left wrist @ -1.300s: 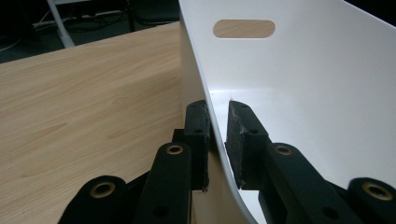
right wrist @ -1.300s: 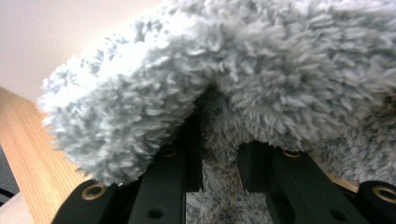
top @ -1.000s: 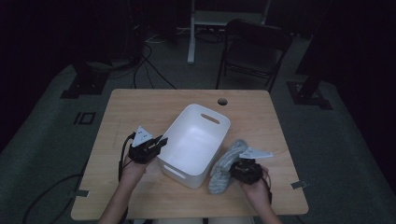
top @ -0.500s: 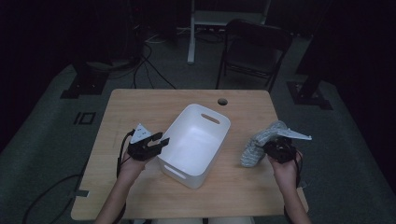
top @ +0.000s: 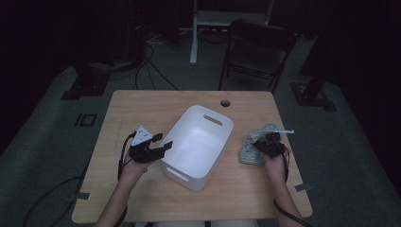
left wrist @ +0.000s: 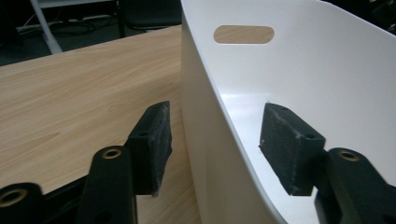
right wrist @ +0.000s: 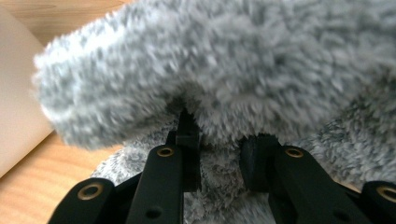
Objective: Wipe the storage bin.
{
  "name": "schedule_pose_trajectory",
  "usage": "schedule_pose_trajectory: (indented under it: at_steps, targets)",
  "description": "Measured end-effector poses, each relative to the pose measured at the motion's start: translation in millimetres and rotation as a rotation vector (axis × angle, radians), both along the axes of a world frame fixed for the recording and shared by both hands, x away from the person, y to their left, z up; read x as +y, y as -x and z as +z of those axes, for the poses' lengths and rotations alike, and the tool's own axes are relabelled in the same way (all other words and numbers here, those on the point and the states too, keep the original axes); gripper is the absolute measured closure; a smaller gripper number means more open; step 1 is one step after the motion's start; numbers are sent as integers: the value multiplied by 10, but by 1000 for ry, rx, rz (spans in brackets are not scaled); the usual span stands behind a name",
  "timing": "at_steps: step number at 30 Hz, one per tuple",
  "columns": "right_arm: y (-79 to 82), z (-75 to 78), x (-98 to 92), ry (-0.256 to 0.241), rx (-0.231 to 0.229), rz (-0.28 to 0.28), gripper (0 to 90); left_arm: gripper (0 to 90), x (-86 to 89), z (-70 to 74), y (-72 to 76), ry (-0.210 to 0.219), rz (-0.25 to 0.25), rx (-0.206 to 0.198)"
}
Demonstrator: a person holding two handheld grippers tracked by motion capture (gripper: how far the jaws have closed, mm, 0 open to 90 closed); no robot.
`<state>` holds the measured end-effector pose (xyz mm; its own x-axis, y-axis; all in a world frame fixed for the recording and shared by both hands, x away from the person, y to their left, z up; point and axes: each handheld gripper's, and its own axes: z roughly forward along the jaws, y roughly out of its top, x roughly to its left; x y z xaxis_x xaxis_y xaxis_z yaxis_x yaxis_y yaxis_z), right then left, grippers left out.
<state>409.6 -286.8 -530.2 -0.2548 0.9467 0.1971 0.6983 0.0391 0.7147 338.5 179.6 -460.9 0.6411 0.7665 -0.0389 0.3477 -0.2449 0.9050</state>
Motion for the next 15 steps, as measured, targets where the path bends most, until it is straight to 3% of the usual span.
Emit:
schedule_pose_trajectory:
  at_steps: [5, 12, 15]
  targets:
    - [-80, -38, 76, 24, 11, 2, 691, 401, -20, 16, 26, -19, -5, -5]
    - [-159, -9, 87, 12, 1, -8, 514, 380, -36, 40, 40, -5, -9, -8]
    - [-184, 45, 57, -19, -37, -20, 394, 344, -28, 37, 39, 2, -5, -10]
